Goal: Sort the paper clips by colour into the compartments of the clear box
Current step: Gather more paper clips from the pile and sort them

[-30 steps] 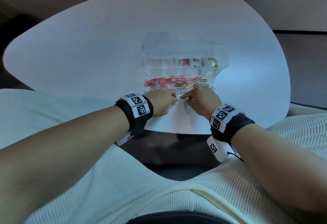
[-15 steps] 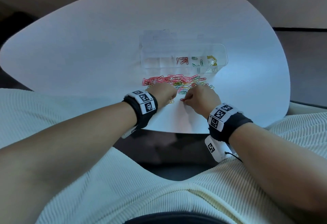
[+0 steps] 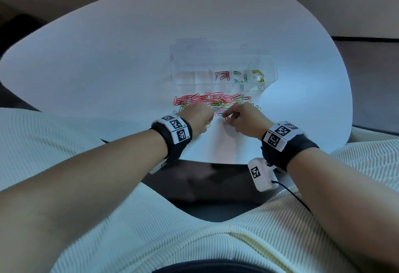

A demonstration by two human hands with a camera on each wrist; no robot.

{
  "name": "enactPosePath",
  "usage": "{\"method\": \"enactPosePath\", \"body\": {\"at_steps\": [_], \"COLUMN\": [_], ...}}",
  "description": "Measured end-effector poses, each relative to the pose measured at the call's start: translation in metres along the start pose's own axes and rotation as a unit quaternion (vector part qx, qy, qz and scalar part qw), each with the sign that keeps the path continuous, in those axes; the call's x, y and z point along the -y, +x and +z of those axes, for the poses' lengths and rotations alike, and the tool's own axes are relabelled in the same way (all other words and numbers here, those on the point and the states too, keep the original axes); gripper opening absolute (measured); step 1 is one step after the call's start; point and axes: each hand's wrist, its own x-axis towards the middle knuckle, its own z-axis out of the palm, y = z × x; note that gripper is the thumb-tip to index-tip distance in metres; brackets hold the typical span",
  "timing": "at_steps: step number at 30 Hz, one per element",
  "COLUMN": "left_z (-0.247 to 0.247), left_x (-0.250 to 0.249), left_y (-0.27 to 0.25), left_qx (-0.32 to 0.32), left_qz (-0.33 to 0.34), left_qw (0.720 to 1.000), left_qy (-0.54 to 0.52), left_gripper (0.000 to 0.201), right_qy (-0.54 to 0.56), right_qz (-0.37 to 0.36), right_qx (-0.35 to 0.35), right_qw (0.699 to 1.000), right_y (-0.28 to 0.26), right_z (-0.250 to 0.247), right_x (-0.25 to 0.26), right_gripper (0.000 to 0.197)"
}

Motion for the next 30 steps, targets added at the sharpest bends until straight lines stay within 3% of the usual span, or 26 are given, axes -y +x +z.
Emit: {"method": "enactPosePath", "body": {"at_steps": [3,6,9,11,14,20,23,30], "left_z": [0.003,0.004,0.004,0.004,0.004,0.003,0.003,-0.004], "left_x": [0.002,0.002,0.002,0.002,0.001,0.0,0.0,0.006], "left_y": [0.0,-0.001,-0.001,-0.002,-0.002,-0.003,-0.004,-0.005], "left_qx": [0.003,-0.001,-0.002,-0.003,-0.002,-0.002,-0.003,-0.024], "left_qz": [-0.015,-0.02,-0.023,-0.022,-0.018,-0.016,-0.018,-0.02], "left_qw": [1.0,0.999,0.998,0.998,0.998,0.998,0.997,0.995], "left_qy": [-0.026,-0.046,-0.057,-0.06,-0.061,-0.064,-0.071,-0.094], "left_gripper": [0.024,0.022,0.021,0.02,0.019,0.018,0.016,0.004], "right_qy": [0.155,0.317,0.398,0.409,0.354,0.171,0.13,-0.022], "right_qz": [0.059,0.114,0.137,0.147,0.158,0.153,0.144,0.086], "right_qx": [0.014,-0.027,-0.095,-0.122,-0.151,-0.143,-0.131,-0.175], "right_qw": [0.986,0.941,0.902,0.892,0.909,0.963,0.972,0.981], "right_y": [0.001,0.001,0.001,0.0,0.001,0.011,0.015,0.018], "right_z": [-0.012,-0.031,-0.054,-0.067,-0.076,-0.06,-0.048,-0.033], "right_x": [0.006,0.008,0.003,-0.003,-0.013,-0.031,-0.036,-0.039], "right_gripper": [0.012,0.015,0.02,0.021,0.039,0.037,0.043,0.016]}}
